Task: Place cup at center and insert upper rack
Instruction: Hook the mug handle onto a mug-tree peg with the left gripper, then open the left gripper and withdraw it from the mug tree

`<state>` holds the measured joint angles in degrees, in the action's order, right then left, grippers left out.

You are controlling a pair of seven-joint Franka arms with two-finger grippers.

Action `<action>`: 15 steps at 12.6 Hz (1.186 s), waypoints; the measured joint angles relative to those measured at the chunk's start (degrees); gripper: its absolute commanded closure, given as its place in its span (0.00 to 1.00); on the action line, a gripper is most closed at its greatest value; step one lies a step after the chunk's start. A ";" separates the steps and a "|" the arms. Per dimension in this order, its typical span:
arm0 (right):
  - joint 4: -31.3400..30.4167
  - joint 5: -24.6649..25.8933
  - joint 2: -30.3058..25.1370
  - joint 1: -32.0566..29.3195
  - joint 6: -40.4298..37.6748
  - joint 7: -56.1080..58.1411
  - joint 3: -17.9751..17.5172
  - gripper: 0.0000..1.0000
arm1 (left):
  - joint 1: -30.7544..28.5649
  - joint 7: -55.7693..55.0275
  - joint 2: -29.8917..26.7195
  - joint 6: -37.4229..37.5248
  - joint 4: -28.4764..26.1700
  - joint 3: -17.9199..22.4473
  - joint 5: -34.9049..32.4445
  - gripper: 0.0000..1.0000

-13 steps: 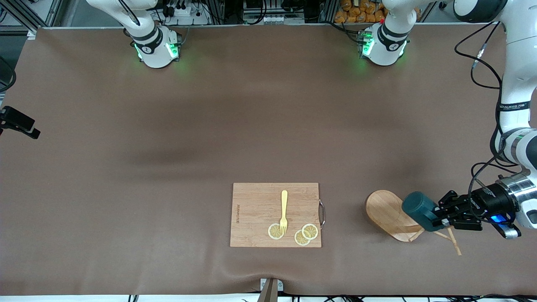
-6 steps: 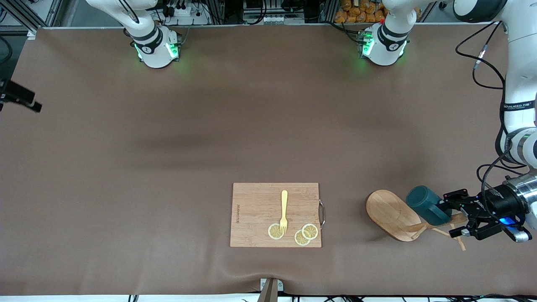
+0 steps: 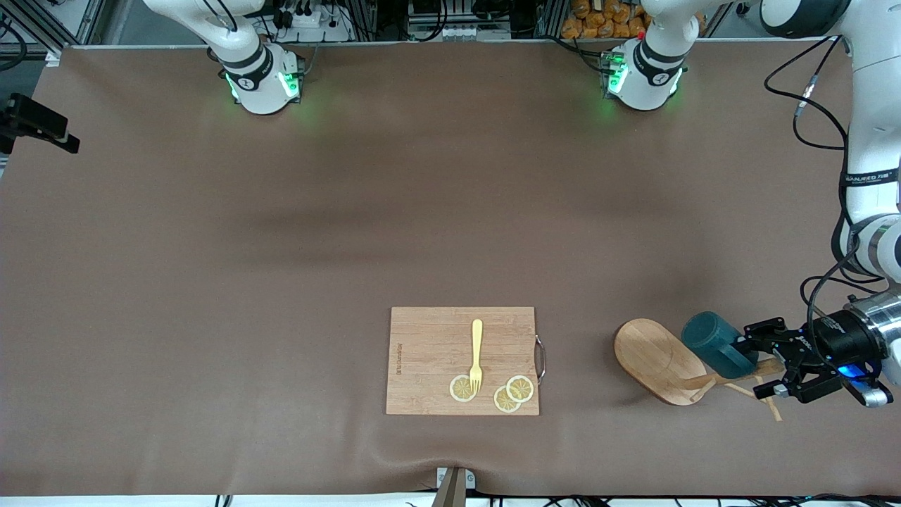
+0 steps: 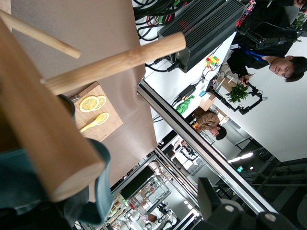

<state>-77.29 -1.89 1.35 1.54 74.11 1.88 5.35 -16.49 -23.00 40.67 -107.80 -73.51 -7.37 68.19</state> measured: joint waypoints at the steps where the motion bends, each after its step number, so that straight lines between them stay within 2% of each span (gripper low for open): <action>1: -0.04 0.00 0.01 0.00 0.76 -0.90 0.03 0.00 | 0.04 0.28 0.00 -0.07 0.09 0.00 -0.04 0.00; 8: -4.68 -0.07 0.28 1.02 8.55 -5.01 -0.24 0.00 | 0.12 2.42 -0.01 -1.17 0.72 0.11 -1.61 0.00; 12: -8.58 -0.07 -0.89 0.97 12.66 -4.66 -0.16 0.00 | -0.16 2.38 -0.91 1.14 1.68 0.08 -7.92 0.00; 15: -13.43 -0.07 -4.37 0.92 15.62 -3.92 0.17 0.00 | -0.38 1.19 -3.62 3.88 1.85 0.06 -16.21 0.00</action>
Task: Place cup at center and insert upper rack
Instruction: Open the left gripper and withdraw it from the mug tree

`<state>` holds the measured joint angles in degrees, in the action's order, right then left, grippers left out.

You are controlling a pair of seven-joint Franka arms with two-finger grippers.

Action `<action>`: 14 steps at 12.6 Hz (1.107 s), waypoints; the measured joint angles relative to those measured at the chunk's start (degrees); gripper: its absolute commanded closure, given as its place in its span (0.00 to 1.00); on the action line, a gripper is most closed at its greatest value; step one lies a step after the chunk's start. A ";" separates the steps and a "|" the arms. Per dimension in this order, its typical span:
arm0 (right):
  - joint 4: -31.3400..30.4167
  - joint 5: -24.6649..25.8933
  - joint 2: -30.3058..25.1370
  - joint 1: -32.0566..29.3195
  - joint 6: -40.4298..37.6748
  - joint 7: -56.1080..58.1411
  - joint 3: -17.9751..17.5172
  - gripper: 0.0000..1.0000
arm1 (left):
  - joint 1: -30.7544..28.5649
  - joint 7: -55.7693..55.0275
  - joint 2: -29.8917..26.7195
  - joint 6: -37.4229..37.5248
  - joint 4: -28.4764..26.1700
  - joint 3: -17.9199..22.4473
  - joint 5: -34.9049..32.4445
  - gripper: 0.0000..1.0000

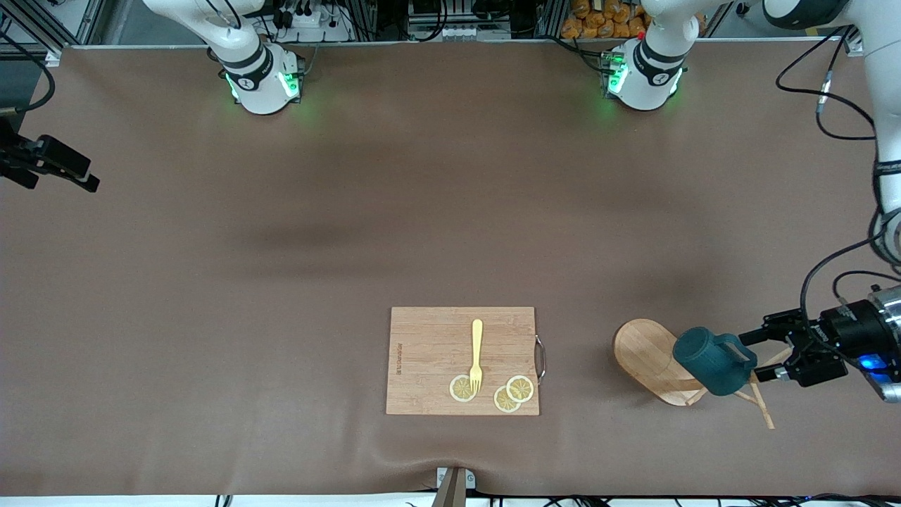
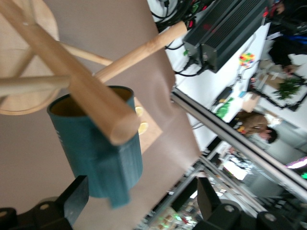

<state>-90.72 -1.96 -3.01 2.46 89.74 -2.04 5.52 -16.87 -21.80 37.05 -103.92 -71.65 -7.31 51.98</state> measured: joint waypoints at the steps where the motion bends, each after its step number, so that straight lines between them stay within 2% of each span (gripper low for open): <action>1: -1.02 0.00 -0.93 0.00 0.42 0.10 0.07 0.00 | 0.13 -0.22 -1.46 0.67 0.12 -0.14 -4.42 0.00; 6: -1.50 0.04 -1.77 -0.01 1.07 0.93 0.64 0.00 | 0.86 -0.75 -7.39 3.17 0.19 -2.20 -22.98 0.00; 8: -1.48 0.07 -1.80 -0.37 0.71 7.88 1.85 0.00 | 0.90 -0.73 -8.60 3.55 0.21 -4.75 -29.94 0.00; 11: -1.48 -0.03 -1.80 -2.97 0.45 17.50 3.85 0.00 | 1.12 -0.57 -10.92 6.48 0.19 -6.26 -34.90 0.00; 14: -1.47 -0.10 -1.80 -2.09 0.36 15.47 2.94 0.00 | 1.07 0.76 -13.07 9.70 0.00 -6.67 -38.69 0.00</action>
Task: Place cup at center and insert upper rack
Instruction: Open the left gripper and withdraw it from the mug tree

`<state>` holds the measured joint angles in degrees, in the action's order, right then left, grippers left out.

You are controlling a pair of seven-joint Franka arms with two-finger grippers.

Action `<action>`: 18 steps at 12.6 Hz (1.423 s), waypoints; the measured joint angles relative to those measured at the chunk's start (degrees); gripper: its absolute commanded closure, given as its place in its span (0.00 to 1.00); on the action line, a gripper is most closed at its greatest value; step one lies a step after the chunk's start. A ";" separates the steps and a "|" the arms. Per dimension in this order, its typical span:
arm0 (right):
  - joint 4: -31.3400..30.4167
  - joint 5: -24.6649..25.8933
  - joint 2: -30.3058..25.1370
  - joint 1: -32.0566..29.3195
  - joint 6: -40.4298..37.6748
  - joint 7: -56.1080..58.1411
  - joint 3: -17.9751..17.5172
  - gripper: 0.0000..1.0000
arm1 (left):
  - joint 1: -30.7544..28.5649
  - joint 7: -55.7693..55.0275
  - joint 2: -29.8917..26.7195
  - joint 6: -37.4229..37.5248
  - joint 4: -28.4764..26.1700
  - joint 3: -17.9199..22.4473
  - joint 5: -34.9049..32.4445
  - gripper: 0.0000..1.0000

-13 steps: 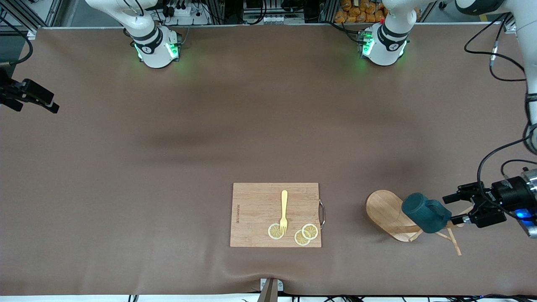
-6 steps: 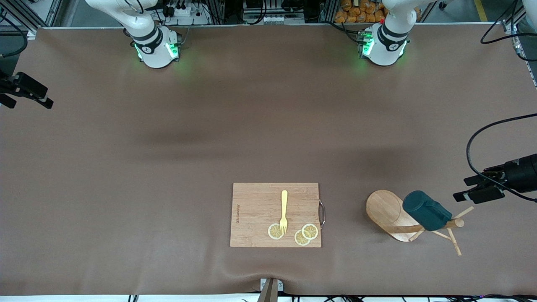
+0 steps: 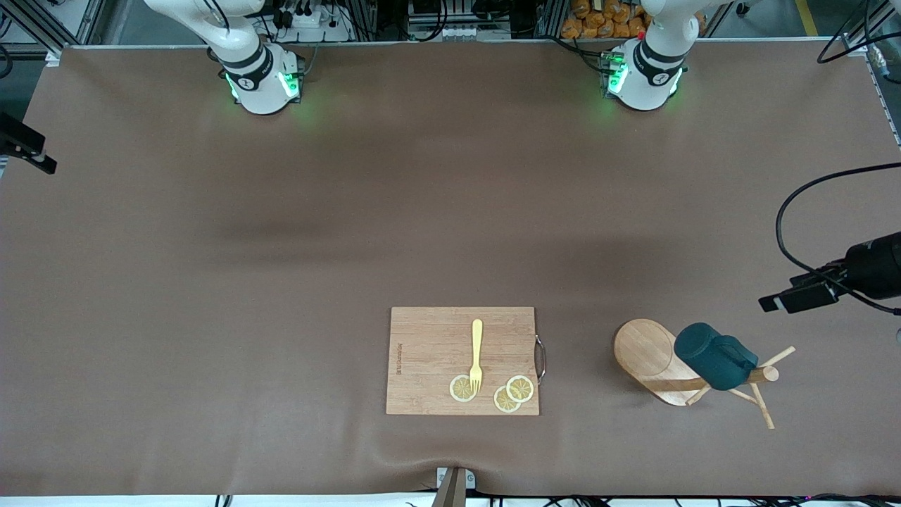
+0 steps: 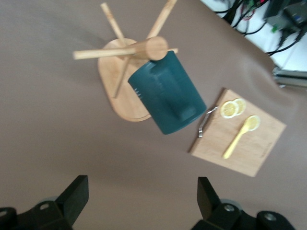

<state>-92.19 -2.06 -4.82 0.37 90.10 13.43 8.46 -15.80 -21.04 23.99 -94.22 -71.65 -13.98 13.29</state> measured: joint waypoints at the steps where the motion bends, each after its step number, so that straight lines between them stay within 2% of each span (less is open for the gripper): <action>1: 0.00 0.00 0.00 1.08 -0.01 -2.38 -0.35 0.00 | -0.01 0.18 -0.79 0.76 -0.06 -0.72 -2.13 0.00; 5: -0.01 0.00 0.00 3.53 -1.03 -10.95 -0.79 0.00 | 0.04 0.27 -4.16 2.58 -1.19 -2.32 -5.38 0.00; 9: -0.02 0.03 0.00 3.65 -1.75 -11.70 -0.74 0.00 | 0.22 2.99 -9.31 3.70 -4.89 -4.73 -9.50 0.00; 11: 0.04 0.09 0.01 3.64 -1.74 -11.73 -0.65 0.00 | 1.43 3.61 -12.40 4.25 -7.61 -4.67 -10.96 0.00; 13: 0.77 0.19 0.00 3.55 -1.63 -11.74 -0.37 0.00 | 4.88 3.65 -15.56 4.28 -10.94 -2.47 -12.62 0.00; 16: 1.70 0.20 0.02 3.44 -1.93 -11.80 -0.11 0.00 | 14.72 3.79 -19.47 4.45 -14.95 5.07 -16.78 0.00; 18: 1.70 0.20 0.13 3.44 -2.05 -11.98 -0.12 0.00 | 17.99 3.79 -20.75 4.47 -16.04 6.92 -18.41 0.00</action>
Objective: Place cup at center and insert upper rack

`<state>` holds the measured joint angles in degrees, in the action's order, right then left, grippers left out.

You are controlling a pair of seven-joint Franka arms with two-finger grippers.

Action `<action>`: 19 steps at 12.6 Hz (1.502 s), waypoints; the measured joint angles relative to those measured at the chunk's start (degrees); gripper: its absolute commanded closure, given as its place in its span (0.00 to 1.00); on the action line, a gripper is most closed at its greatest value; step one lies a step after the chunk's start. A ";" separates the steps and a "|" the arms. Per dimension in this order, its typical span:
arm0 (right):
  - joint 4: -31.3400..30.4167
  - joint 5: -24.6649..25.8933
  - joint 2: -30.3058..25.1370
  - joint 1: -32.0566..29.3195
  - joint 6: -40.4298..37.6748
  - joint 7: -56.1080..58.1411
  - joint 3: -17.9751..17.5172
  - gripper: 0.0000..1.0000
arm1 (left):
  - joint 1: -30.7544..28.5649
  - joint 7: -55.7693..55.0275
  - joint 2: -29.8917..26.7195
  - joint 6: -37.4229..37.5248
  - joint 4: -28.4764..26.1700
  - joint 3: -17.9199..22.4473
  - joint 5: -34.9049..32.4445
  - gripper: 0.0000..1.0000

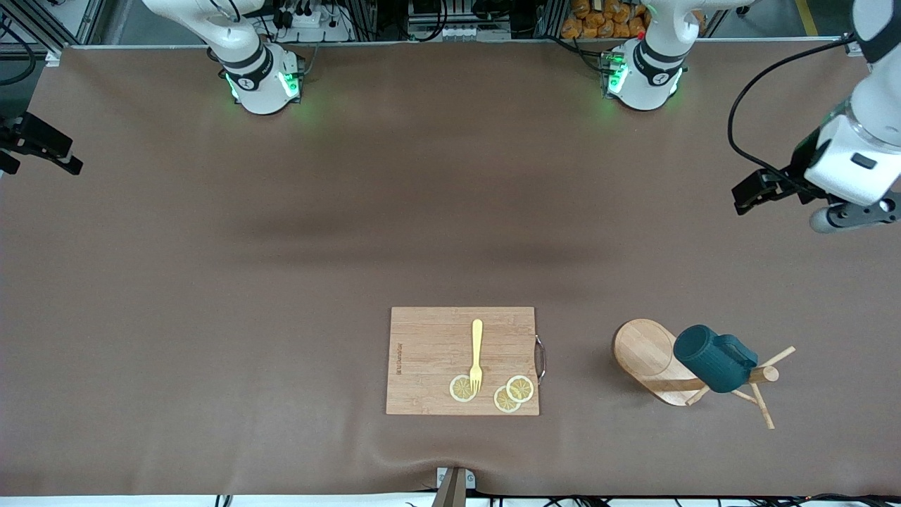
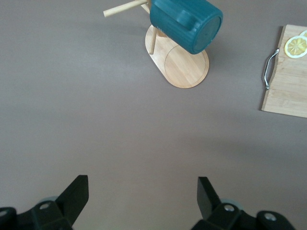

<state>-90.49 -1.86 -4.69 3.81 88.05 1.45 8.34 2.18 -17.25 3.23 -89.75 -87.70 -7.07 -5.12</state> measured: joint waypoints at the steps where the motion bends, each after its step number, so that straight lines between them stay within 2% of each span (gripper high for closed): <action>1: 0.00 0.00 0.08 0.00 -0.10 -0.50 0.00 0.00 | 0.34 0.21 -0.52 -0.11 -0.51 0.14 0.00 0.00; 9: 0.00 0.00 0.27 0.20 -1.07 -2.35 -0.20 0.00 | 1.91 6.91 -8.89 -2.77 -11.05 4.51 1.06 0.00; 13: 0.00 0.00 0.27 0.20 -1.08 -2.36 -0.20 0.00 | 2.16 5.15 -10.80 -1.56 -12.34 4.71 6.60 0.00; 19: 0.00 0.00 0.27 0.21 -1.08 -2.36 -0.24 0.00 | 2.38 3.93 -11.38 -1.51 -11.40 4.71 6.26 0.00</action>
<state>-90.50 -1.86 -4.42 4.02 86.97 -0.91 8.10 4.57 -13.32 -8.15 -91.26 -99.10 -2.36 1.14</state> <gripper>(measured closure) 0.000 0.000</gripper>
